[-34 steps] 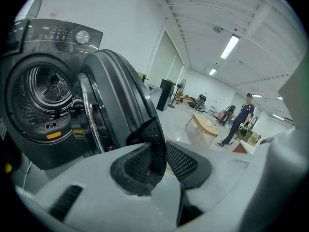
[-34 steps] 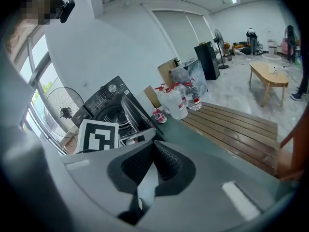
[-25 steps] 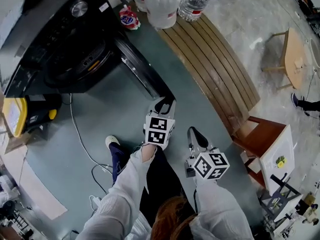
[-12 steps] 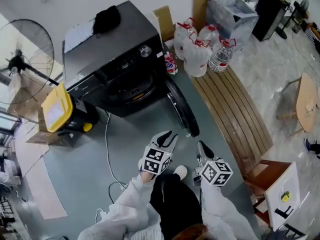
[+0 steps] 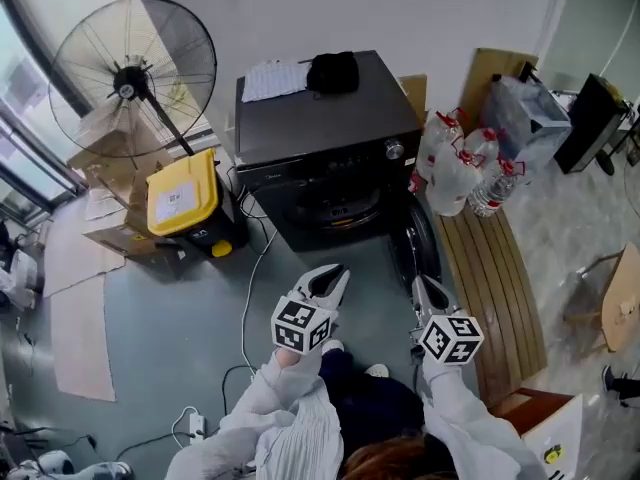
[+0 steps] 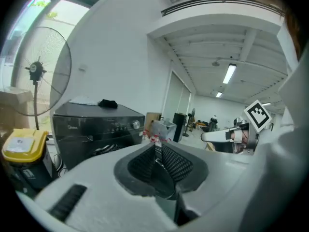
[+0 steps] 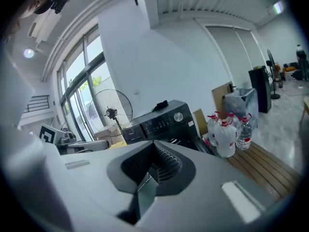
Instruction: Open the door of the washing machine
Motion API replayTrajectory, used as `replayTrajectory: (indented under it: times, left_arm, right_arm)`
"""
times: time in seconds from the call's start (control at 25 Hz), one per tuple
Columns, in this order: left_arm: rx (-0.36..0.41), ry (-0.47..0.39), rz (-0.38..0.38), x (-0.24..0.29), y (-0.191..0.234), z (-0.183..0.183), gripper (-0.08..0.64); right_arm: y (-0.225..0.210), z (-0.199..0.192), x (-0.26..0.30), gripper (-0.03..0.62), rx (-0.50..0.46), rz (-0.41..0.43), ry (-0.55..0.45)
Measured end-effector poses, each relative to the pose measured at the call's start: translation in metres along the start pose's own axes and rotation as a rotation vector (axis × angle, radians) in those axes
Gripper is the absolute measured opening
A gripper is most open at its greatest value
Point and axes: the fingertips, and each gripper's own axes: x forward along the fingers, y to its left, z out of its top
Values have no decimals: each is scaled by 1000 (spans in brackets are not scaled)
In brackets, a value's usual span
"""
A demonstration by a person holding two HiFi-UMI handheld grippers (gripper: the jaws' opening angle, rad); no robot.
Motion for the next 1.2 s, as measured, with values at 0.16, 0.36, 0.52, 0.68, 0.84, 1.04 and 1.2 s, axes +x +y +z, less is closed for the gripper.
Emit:
replayTrajectory:
  times: [0.16, 0.36, 0.52, 0.68, 0.84, 1.04, 1.2]
  left_arm:
    - [-1, -91, 94, -42, 43, 26, 11]
    - [-43, -164, 182, -90, 96, 26, -2]
    - [-69, -177, 235, -106, 123, 17, -2]
    - [-50, -141, 243, -112, 135, 7, -2]
    - [-41, -122, 243, -112, 137, -1, -2]
    - [-37, -107, 240, -115, 141, -7, -2]
    - [-36, -100, 246, -116, 143, -11, -2]
  right_arm:
    - [41, 29, 21, 12, -137, 57, -16]
    - [87, 37, 43, 12, -245, 128, -26]
    - [94, 23, 58, 12, -257, 118, 2]
    - [100, 15, 72, 12, -258, 113, 25]
    - [108, 10, 82, 12, -248, 126, 37]
    - [118, 2, 87, 12, -245, 133, 54]
    - [121, -5, 87, 12, -246, 132, 64]
